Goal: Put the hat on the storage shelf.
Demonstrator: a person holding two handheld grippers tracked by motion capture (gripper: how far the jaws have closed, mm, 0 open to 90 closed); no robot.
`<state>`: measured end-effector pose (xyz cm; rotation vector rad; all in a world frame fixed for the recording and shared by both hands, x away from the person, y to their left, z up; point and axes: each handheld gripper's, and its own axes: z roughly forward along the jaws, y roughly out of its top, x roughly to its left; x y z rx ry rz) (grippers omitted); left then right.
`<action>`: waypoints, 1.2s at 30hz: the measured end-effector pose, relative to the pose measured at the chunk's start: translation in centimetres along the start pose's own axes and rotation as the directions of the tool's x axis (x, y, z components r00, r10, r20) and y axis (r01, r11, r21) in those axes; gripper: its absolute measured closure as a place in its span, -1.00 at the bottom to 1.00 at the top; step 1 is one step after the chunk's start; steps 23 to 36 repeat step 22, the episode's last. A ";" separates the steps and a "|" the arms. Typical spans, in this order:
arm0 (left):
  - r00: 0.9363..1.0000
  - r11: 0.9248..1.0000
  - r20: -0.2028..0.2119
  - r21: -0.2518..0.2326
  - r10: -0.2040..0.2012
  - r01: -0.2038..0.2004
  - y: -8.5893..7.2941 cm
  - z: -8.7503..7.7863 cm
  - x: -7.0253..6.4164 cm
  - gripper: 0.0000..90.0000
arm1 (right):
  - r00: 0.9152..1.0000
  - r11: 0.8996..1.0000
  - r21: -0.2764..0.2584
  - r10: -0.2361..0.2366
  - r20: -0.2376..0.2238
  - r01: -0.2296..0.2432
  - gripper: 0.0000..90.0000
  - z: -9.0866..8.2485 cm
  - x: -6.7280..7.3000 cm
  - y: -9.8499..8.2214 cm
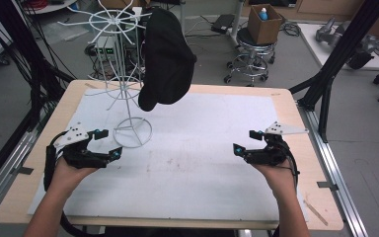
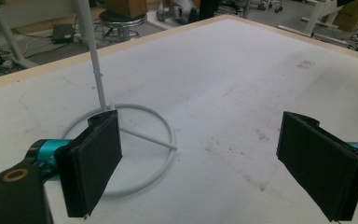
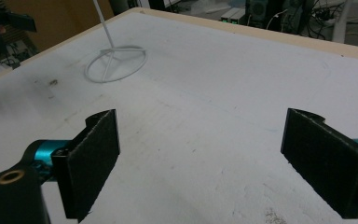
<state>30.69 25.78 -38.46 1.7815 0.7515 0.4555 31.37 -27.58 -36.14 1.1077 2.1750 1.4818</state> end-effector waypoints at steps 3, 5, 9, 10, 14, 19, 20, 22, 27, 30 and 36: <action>1.000 1.000 -0.003 -0.002 0.000 0.000 0.0 -0.1 0.0 -0.69 | 1.000 1.000 0.003 -0.002 0.000 0.002 -0.76 0.1 0.0 0.0; 1.000 1.000 -0.004 -0.002 0.002 -0.002 0.0 -0.1 0.0 -0.69 | 1.000 1.000 0.005 -0.002 -0.002 0.002 -0.76 0.2 0.1 0.0; 1.000 1.000 -0.003 0.003 0.001 -0.001 -0.1 0.0 0.1 -0.69 | 1.000 1.000 0.005 -0.001 -0.001 0.001 -0.76 0.2 0.0 0.0; 1.000 1.000 -0.003 0.002 -0.002 0.002 -0.1 0.0 0.1 -0.69 | 1.000 1.000 0.005 -0.001 -0.001 0.001 -0.76 0.2 0.0 0.0; 1.000 1.000 -0.005 0.004 -0.001 0.001 -0.1 0.0 0.2 -0.69 | 1.000 1.000 0.008 0.001 -0.003 -0.001 -0.76 0.3 0.0 0.0; 1.000 1.000 -0.002 0.007 -0.009 0.009 -0.2 0.2 0.2 -0.69 | 1.000 1.000 0.015 0.001 -0.007 -0.001 -0.76 0.5 -0.1 0.0; 1.000 1.000 -0.005 0.006 -0.011 0.011 -0.2 0.2 0.2 -0.69 | 1.000 1.000 0.015 0.002 -0.008 -0.002 -0.76 0.5 -0.1 0.0; 1.000 1.000 -0.001 0.006 -0.009 0.009 -0.1 0.3 0.2 -0.69 | 1.000 1.000 0.012 0.003 -0.010 -0.003 -0.76 0.5 -0.1 0.0; 1.000 1.000 -0.001 0.006 -0.009 0.009 -0.1 0.3 0.2 -0.69 | 1.000 1.000 0.012 0.003 -0.010 -0.003 -0.76 0.5 -0.1 0.0; 1.000 1.000 -0.001 0.006 -0.009 0.009 -0.1 0.3 0.2 -0.69 | 1.000 1.000 0.012 0.003 -0.010 -0.003 -0.76 0.5 -0.1 0.0; 1.000 1.000 -0.001 0.006 -0.009 0.009 -0.1 0.3 0.2 -0.69 | 1.000 1.000 0.012 0.003 -0.010 -0.003 -0.76 0.5 -0.1 0.0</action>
